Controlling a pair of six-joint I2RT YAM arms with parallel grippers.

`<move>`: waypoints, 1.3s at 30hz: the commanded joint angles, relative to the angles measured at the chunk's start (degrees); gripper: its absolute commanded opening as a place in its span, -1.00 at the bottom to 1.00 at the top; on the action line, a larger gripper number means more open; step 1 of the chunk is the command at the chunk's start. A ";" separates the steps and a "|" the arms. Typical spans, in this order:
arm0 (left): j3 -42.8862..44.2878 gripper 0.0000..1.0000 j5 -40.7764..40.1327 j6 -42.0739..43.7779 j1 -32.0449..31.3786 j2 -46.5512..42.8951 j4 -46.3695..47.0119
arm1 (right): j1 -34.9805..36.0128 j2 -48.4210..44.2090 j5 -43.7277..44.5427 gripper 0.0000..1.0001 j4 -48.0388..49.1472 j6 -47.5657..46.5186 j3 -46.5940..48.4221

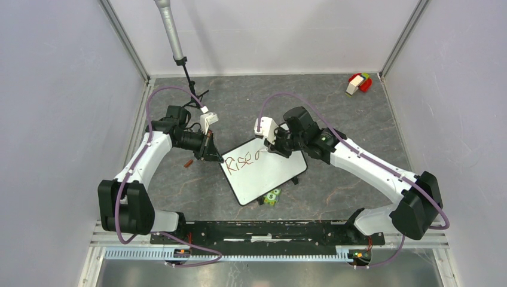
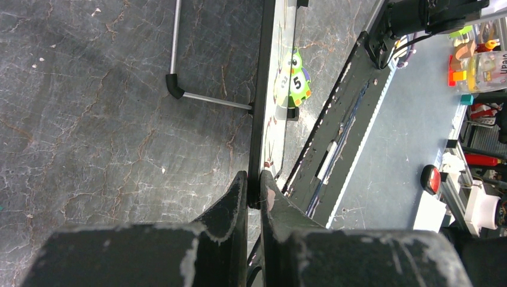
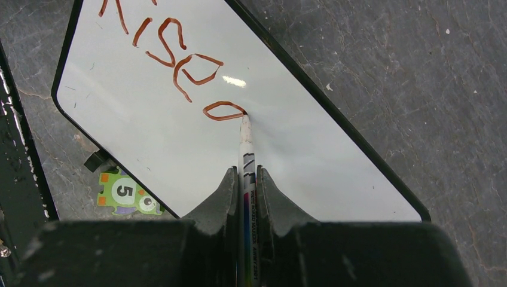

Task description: Write a sentence on the whiteboard

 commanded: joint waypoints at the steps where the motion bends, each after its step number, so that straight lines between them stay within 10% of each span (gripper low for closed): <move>1: 1.38 -0.95 -0.45 0.42 -0.42 0.44 -0.15 | -0.47 0.67 0.79 -1.00 1.63 -0.76 -0.21; 39: 1.38 -0.95 -0.54 0.42 -0.44 0.39 -0.21 | -2.86 0.73 -2.56 -1.00 -0.22 -1.87 5.59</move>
